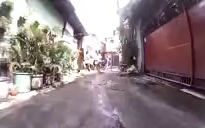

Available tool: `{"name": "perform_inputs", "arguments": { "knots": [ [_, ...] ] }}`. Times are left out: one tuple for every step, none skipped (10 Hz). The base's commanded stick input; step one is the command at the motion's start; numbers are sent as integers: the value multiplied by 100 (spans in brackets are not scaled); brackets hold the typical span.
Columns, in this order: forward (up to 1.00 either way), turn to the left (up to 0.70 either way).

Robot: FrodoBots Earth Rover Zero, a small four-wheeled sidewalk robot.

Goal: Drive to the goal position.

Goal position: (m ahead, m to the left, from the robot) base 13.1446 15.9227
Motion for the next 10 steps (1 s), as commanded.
{"name": "perform_inputs", "arguments": {
  "knots": [
    [70, 0],
    [70, 0],
    [70, 0],
    [70, 0],
    [11, 0],
    [0, 0],
    [0, 0],
    [0, 0],
    [0, 0],
    [0, 0]
  ]
}}
